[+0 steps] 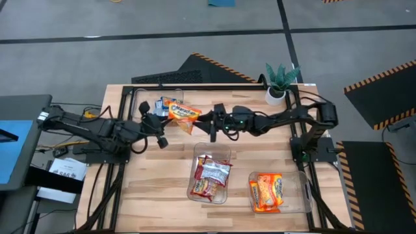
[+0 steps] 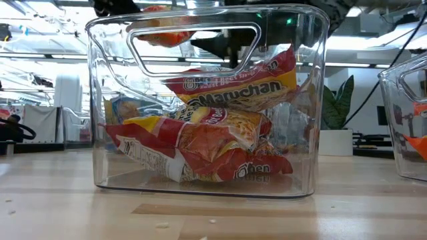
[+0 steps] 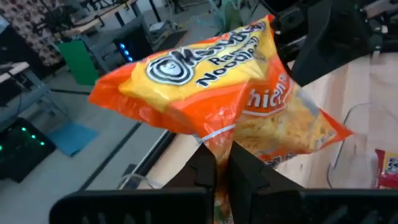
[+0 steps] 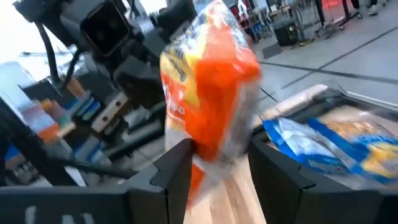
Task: Sort Maruchan noodles
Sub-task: Put the orange noodle pack into the bottom transparent bin
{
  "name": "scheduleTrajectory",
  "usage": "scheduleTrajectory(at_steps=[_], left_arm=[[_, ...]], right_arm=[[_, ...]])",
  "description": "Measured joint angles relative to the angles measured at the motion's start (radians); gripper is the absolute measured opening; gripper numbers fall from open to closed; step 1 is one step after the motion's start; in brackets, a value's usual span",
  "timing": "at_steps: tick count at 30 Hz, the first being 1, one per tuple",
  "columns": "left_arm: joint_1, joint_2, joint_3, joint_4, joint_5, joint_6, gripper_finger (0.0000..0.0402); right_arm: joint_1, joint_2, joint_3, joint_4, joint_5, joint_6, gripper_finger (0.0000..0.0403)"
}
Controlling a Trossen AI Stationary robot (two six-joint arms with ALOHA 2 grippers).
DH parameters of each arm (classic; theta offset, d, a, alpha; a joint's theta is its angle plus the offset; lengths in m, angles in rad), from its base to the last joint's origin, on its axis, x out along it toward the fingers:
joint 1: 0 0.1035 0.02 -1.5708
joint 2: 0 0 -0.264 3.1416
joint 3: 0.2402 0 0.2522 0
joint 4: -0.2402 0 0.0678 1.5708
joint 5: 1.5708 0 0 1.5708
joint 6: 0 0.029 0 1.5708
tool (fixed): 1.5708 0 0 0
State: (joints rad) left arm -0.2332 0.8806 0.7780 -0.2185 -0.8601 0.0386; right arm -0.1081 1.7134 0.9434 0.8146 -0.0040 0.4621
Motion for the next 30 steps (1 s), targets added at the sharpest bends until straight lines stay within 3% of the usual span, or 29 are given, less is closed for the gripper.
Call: scheduleTrajectory(at_steps=[13, 16, 22, 30], left_arm=[[0.021, 0.003, 0.0, 0.041, 0.054, -0.014, 0.0], [0.021, 0.003, 0.0, 0.035, 0.088, -0.003, 0.0009], [0.021, -0.008, 0.0, 0.035, 0.089, 0.029, 0.0078], [0.006, -0.113, 0.0, -0.025, 0.093, 0.014, 0.0174]], right_arm=[[0.002, 0.093, 0.121, 0.091, 0.003, 0.06, 0.0181], [0.003, 0.093, 0.121, 0.077, 0.002, 0.053, 0.0164], [-0.002, 0.093, 0.121, 0.06, 0.009, 0.003, 0.0025], [-0.077, -0.02, 0.121, -0.213, 0.061, -0.065, 0.0024]])
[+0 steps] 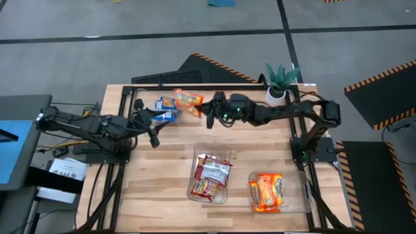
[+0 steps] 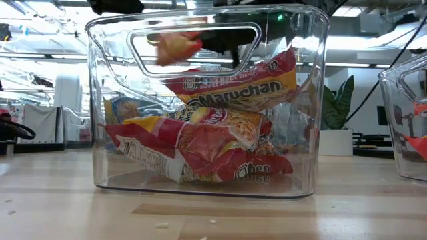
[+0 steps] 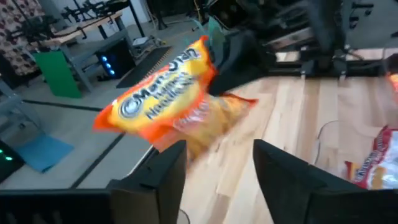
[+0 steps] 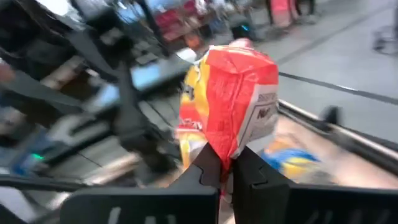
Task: Sort Maruchan noodles
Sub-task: Put the orange noodle pack into the bottom transparent bin
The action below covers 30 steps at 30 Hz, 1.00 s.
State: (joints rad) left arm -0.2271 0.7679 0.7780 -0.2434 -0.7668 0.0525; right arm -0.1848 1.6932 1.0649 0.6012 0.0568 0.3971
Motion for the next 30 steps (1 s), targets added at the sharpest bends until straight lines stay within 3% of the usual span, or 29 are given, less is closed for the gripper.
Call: scheduleTrajectory(at_steps=[3, 7, 14, 18, 22, 30], left_arm=[[-0.01, -0.06, 0.0, -0.066, 0.02, -0.052, 0.0189], [-0.021, -0.129, -0.022, -0.088, 0.139, -0.107, 0.0193], [-0.044, -0.18, -0.2, 0.159, 0.258, -0.074, 0.0193], [-0.047, -0.179, -0.292, 0.283, 0.278, -0.069, 0.0193], [-0.047, -0.179, -0.331, 0.321, 0.291, -0.102, 0.0194], [-0.047, -0.179, -0.336, 0.32, 0.305, -0.117, 0.0194]], right_arm=[[-0.024, -0.08, 0.0, -0.154, 0.006, -0.054, 0.0023], [-0.015, -0.217, 0.0, -0.427, 0.005, -0.113, 0.0023], [0.131, -0.495, 0.0, -1.032, 0.001, -0.086, 0.0023], [0.294, -0.623, 0.0, -1.366, 0.023, 0.13, 0.0023], [0.505, -0.685, 0.0, -1.582, 0.043, 0.463, 0.0023], [0.876, -0.656, 0.0, -1.637, -0.004, 1.071, 0.0023]])
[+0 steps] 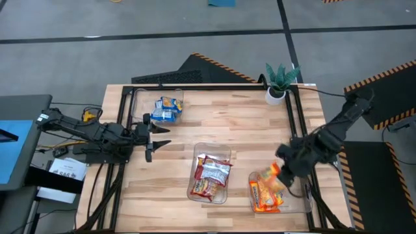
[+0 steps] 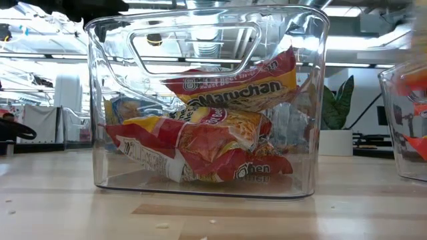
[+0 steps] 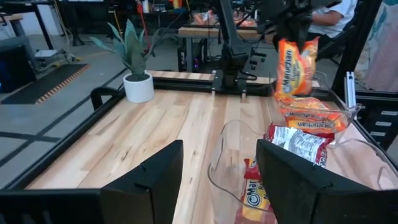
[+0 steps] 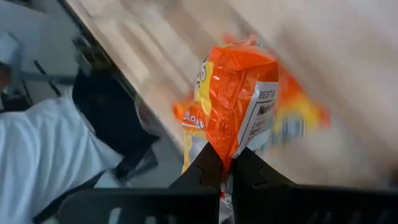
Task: Sort Maruchan noodles
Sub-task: Put the orange noodle pack into the bottom transparent bin
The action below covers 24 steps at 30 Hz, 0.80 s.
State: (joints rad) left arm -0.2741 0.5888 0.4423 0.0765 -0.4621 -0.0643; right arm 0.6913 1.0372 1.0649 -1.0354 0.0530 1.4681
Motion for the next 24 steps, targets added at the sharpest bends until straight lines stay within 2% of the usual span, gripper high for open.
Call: scheduleTrajectory(at_steps=[7, 13, 18, 24], left_arm=[[0.0, 0.0, 0.0, 0.003, 0.002, 0.023, 0.0194], [0.0, 0.0, 0.0, 0.031, 0.002, 0.073, 0.0194], [0.0, -0.001, 0.0, 0.053, 0.001, 0.087, 0.0194], [0.0, 0.0, 0.0, 0.053, -0.008, 0.133, 0.0194]], right_arm=[[0.161, 0.048, 0.0, -0.182, -0.107, 0.485, 0.0022], [0.245, 0.114, 0.0, -0.24, -0.221, 0.698, 0.003], [0.276, 0.169, 0.0, -0.237, -0.321, 0.757, 0.0031], [0.273, 0.209, 0.0, -0.24, -0.229, 0.747, 0.0046]])
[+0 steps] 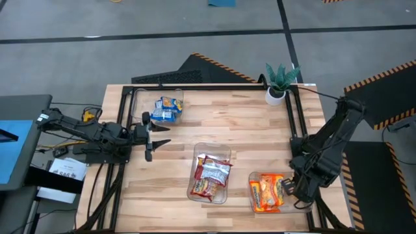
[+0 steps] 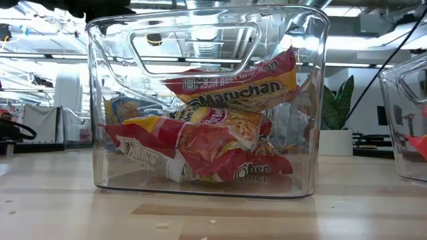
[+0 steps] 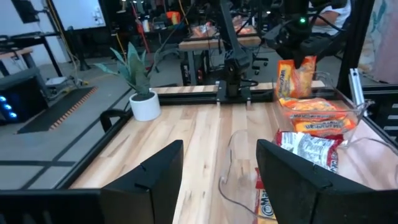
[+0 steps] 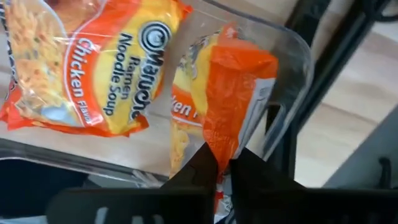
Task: Sort Maruchan noodles
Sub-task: Put the orange noodle pack into the bottom transparent bin
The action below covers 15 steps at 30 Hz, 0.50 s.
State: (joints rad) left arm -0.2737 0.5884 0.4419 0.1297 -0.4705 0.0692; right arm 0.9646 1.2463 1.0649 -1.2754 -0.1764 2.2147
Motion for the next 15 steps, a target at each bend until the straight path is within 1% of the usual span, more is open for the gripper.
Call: scheduleTrajectory(at_steps=[4, 10, 15], left_arm=[[0.001, 0.0, 0.0, 0.001, -0.008, 0.002, 0.0194], [0.0, 0.0, 0.0, 0.001, -0.008, 0.002, 0.0194], [0.0, 0.0, 0.0, -0.003, -0.008, 0.001, 0.0194]], right_arm=[[-0.018, 0.019, 0.0, -0.007, 0.019, -0.072, 0.0058], [-0.068, 0.018, 0.0, -0.063, 0.02, -0.182, 0.0061], [-0.079, 0.018, 0.0, -0.038, 0.021, -0.344, 0.0061]])
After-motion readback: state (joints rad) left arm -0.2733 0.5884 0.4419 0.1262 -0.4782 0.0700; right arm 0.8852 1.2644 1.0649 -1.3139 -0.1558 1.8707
